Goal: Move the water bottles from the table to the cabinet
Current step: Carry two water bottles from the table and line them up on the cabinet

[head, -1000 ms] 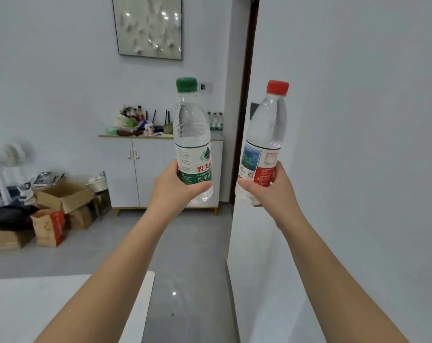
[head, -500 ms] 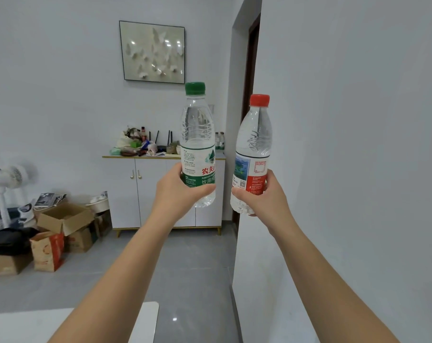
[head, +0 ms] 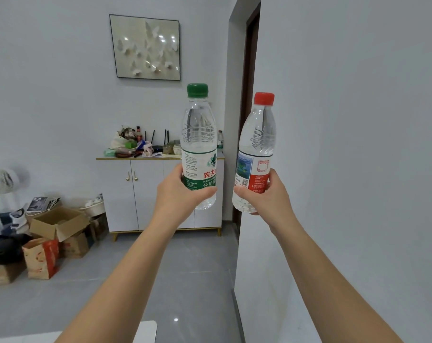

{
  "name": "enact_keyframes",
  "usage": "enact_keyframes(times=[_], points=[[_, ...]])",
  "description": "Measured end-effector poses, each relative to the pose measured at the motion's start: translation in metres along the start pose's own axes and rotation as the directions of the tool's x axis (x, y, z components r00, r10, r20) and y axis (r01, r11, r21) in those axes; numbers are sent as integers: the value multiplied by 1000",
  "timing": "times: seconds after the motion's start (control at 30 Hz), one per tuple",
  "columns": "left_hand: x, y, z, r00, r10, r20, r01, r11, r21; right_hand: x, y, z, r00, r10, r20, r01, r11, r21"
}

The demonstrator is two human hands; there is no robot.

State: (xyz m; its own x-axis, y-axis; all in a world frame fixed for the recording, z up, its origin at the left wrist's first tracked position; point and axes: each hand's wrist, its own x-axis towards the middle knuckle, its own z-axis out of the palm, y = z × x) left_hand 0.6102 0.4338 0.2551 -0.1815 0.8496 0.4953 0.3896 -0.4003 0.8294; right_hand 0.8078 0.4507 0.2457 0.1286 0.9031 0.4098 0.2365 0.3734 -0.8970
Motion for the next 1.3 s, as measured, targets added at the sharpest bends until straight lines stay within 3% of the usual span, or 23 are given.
enact_keyframes(times=[0.8, 1.3], points=[[198, -84, 116, 989, -51, -137, 60, 996, 64, 236, 116, 37, 995, -86, 45, 86, 996, -4], [388, -206, 139, 994, -50, -96, 53, 998, 23, 412, 186, 140, 997, -36, -66, 40, 998, 52]])
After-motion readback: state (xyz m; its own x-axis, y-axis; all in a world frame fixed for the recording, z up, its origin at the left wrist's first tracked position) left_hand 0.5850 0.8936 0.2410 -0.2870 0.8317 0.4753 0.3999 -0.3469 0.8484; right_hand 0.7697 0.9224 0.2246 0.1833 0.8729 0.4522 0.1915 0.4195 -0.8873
